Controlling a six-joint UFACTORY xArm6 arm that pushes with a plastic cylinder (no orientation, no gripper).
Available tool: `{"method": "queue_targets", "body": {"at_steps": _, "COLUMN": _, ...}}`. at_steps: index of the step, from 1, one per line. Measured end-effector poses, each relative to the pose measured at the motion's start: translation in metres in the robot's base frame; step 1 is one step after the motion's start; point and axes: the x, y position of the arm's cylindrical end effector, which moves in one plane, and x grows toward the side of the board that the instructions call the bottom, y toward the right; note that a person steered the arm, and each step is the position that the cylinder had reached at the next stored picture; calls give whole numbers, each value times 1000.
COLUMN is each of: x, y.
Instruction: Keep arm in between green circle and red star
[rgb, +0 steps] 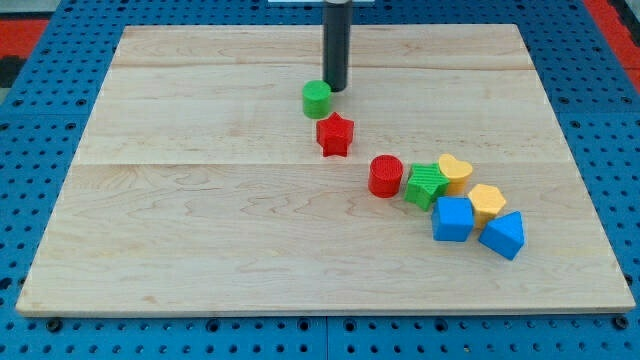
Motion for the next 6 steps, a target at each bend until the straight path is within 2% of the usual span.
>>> {"method": "queue_targets", "body": {"at_steps": 1, "x": 42, "y": 38}}
{"method": "queue_targets", "body": {"at_steps": 2, "x": 81, "y": 34}}
{"method": "queue_targets", "body": {"at_steps": 3, "x": 71, "y": -35}}
{"method": "queue_targets", "body": {"at_steps": 4, "x": 63, "y": -54}}
{"method": "queue_targets", "body": {"at_steps": 5, "x": 61, "y": 1}}
{"method": "queue_targets", "body": {"at_steps": 6, "x": 55, "y": 25}}
